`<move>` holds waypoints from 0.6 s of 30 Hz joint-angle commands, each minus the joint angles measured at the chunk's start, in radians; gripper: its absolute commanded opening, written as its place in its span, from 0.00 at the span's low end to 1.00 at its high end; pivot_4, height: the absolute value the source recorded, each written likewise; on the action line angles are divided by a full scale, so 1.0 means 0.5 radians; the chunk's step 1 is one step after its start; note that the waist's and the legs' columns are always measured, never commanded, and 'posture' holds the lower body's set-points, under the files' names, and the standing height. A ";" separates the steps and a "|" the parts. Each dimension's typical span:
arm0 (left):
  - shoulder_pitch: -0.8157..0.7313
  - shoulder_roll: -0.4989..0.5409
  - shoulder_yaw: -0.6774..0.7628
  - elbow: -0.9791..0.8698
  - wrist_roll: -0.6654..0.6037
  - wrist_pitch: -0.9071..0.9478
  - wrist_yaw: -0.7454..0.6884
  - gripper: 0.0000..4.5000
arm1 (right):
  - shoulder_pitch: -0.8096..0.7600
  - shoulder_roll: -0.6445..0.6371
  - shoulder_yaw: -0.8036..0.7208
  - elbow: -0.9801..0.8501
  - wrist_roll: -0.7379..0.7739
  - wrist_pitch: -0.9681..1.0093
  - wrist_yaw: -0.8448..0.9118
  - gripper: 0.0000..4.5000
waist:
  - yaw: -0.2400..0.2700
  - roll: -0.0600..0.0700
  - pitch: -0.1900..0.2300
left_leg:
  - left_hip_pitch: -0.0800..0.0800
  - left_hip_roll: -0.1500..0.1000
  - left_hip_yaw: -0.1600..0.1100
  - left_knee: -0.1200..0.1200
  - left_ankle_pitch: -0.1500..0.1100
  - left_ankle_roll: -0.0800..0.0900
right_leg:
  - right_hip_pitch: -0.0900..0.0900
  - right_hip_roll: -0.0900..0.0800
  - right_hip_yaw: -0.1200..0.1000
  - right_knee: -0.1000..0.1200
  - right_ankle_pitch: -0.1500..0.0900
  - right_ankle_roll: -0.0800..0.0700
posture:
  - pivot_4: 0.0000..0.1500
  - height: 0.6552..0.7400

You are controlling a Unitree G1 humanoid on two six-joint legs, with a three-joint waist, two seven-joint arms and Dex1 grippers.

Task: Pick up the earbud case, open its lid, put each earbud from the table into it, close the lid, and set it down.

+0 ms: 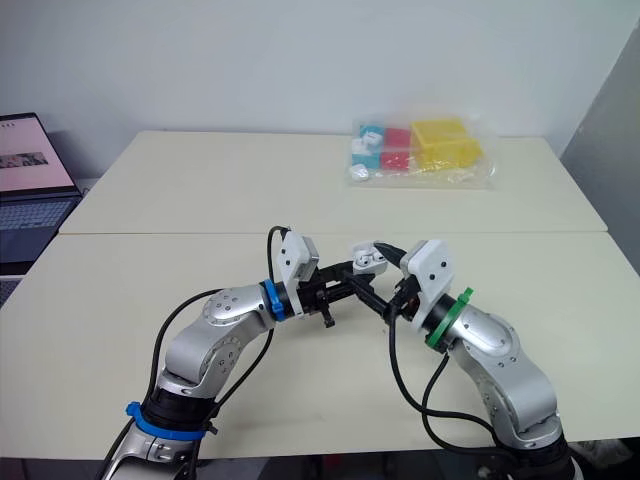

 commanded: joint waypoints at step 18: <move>0.013 0.064 -0.078 -0.059 0.047 -0.244 -0.193 0.18 | -0.888 -0.881 -0.327 0.389 0.378 0.474 0.453 0.52 | 0.001 0.000 0.001 | 0.000 -0.001 0.002 -0.002 0.000 0.001 | -0.001 0.000 0.001 -0.001 -0.001 -0.002 | 1.00 1.00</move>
